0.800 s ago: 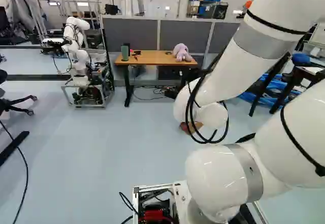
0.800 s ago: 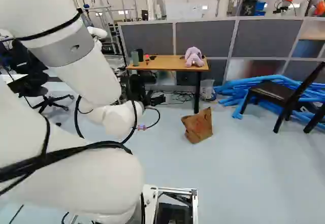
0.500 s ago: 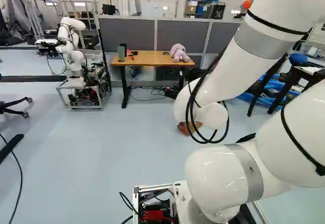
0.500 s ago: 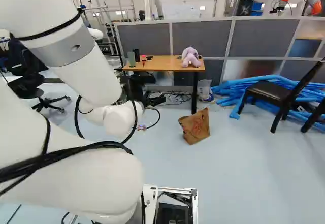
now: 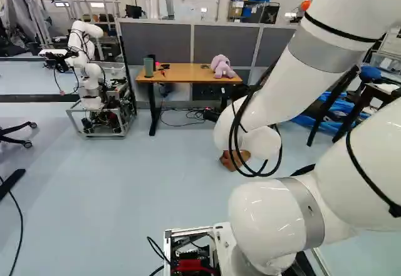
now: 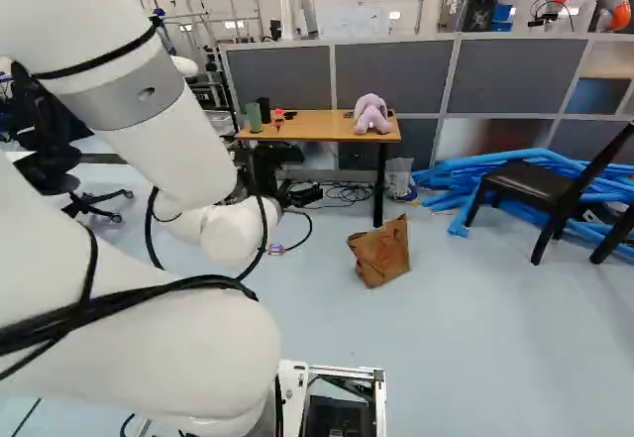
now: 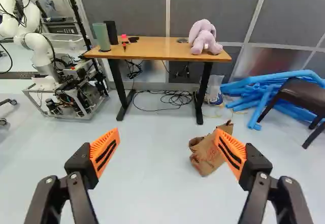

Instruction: Pick up the bag on the ground and place it on the table

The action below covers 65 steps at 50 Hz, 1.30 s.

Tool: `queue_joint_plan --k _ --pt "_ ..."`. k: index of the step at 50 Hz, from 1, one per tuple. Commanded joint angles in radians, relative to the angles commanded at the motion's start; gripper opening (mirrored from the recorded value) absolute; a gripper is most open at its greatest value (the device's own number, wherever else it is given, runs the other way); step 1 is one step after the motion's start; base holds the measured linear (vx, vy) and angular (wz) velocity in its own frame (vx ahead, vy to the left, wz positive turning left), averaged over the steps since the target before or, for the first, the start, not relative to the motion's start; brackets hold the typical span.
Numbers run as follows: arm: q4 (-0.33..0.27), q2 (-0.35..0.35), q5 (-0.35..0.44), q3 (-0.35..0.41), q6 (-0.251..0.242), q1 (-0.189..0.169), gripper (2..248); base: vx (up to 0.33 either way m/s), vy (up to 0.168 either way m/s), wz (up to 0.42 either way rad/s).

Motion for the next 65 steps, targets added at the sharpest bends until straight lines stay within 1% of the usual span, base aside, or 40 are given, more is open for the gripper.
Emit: queue_joint_plan --k 30,49,65 --pt "0.0 0.0 0.0 0.0 0.0 0.0 247 0.042 -0.021 -0.112" --pt "0.0 0.0 0.0 0.0 0.0 0.0 247 0.083 -0.043 -0.236" --pt "0.0 0.0 0.0 0.0 0.0 0.0 247 0.101 -0.016 -0.26"
